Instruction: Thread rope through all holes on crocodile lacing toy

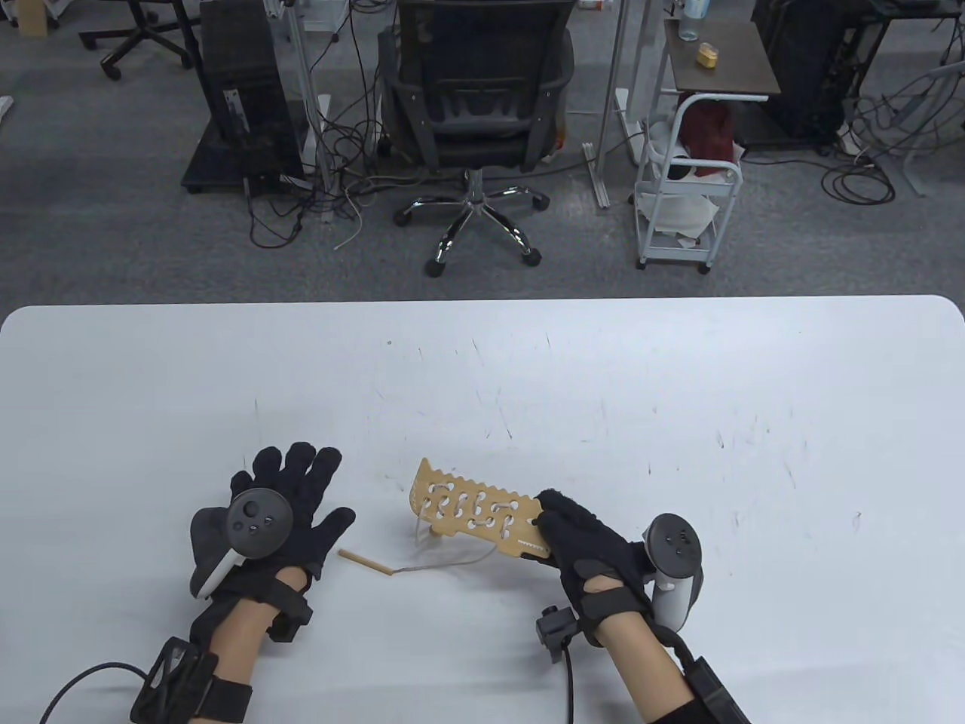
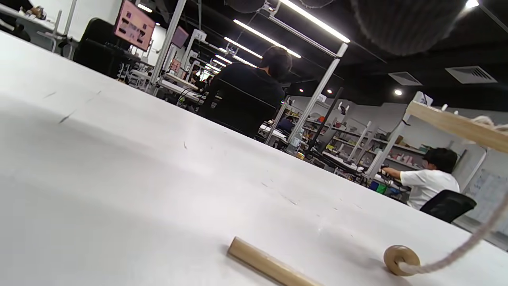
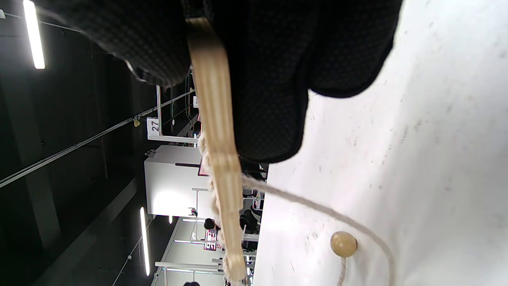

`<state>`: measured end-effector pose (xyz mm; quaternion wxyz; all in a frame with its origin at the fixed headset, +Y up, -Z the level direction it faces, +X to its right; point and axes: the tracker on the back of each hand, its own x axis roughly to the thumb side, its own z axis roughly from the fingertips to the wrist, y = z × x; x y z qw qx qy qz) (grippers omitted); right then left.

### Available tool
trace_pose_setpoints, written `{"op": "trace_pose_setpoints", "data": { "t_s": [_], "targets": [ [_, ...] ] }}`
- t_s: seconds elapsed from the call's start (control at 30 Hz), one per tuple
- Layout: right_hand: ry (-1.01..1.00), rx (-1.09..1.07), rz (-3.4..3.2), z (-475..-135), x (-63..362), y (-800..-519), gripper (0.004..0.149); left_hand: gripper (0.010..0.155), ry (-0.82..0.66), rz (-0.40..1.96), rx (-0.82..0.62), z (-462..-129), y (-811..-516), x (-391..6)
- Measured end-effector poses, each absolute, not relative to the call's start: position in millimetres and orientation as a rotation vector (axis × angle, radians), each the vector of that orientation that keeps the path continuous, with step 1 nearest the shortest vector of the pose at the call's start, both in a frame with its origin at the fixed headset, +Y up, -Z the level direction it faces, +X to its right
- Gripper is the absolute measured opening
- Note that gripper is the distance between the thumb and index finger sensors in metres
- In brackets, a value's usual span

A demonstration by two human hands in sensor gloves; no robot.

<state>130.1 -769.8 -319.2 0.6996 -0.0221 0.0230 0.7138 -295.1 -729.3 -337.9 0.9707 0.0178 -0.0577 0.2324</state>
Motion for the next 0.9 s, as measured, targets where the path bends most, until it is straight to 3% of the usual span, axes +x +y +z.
{"op": "trace_pose_setpoints", "data": {
  "t_s": [0.3,0.47,0.9],
  "targets": [
    [0.068,-0.086,1.685,-334,122,-755,0.054,0.079,-0.115,0.487,0.000,-339,-733,-295],
    [0.093,-0.137,1.720,-359,111,-751,0.054,0.080,-0.136,0.475,0.025,-335,-726,-291],
    [0.097,-0.250,1.765,-412,76,-770,0.056,0.080,-0.165,0.476,0.015,-334,-725,-286]
  ]
}}
